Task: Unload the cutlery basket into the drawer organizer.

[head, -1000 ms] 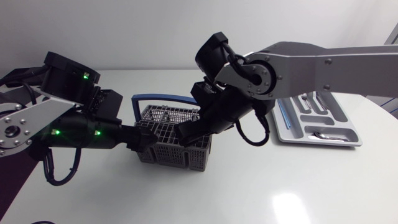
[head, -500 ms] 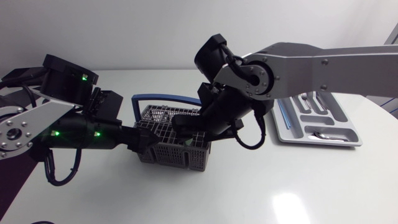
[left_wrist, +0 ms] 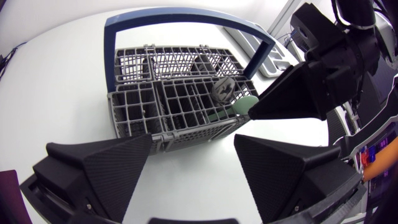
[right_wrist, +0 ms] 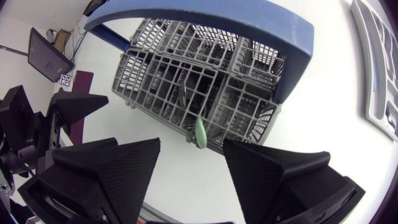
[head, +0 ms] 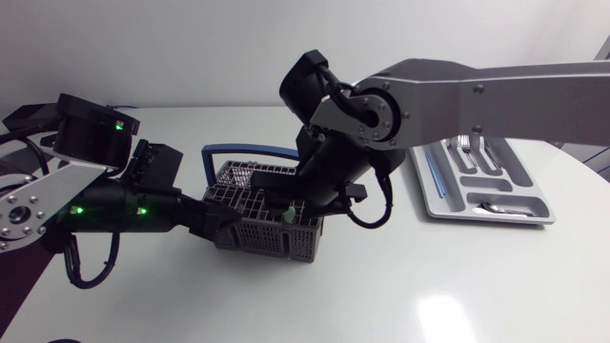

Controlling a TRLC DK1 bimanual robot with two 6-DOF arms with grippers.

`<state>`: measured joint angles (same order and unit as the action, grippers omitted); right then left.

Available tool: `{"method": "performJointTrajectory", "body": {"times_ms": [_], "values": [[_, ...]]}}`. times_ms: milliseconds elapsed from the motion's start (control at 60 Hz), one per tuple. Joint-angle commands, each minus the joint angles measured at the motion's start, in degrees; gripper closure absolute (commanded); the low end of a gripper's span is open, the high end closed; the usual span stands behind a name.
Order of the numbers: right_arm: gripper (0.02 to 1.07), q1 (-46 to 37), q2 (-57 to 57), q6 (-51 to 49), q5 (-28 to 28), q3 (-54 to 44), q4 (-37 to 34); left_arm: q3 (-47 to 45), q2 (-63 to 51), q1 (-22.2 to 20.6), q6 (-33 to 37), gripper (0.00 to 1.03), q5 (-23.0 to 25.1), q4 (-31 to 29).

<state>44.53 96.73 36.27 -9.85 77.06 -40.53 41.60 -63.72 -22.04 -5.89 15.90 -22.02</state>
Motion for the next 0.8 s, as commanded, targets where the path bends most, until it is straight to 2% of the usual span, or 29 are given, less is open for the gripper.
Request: {"method": "performJointTrajectory", "body": {"times_ms": [0, 217, 333, 400, 567, 700, 783], "values": [[0.53, 0.6, 1.2, 2.7, 1.1, 1.1, -0.7, -1.4, 0.8, 0.4, 1.4, 0.11, 0.8, 0.6], [0.71, 0.9, 1.6, 2.8, 3.4, 0.4, -0.5, -1.8, 0.9, 0.3, 1.4, 0.11, 1.9, 0.9], [0.71, 0.8, 2.0, 2.8, 3.5, 0.3, -0.2, -1.9, 1.1, 0.1, 1.4, 0.11, 1.9, 1.0], [0.79, 0.8, 2.0, 2.7, 3.8, -0.3, 0.5, -2.1, 1.4, 0.0, 1.3, 0.11, 1.9, 1.0], [0.84, 0.9, 2.1, 2.4, 4.1, -0.5, 1.2, -2.4, 1.8, -0.2, 1.3, 0.11, 1.9, 1.0], [0.85, 0.8, 2.9, 2.2, 4.1, -0.7, 1.4, -2.6, 2.6, -0.4, 1.1, 0.11, 1.9, 1.0], [0.94, 0.9, 2.7, 2.1, 4.6, -1.4, 2.5, -2.8, 2.9, -0.8, 1.1, 0.11, 1.9, 1.0]]}}
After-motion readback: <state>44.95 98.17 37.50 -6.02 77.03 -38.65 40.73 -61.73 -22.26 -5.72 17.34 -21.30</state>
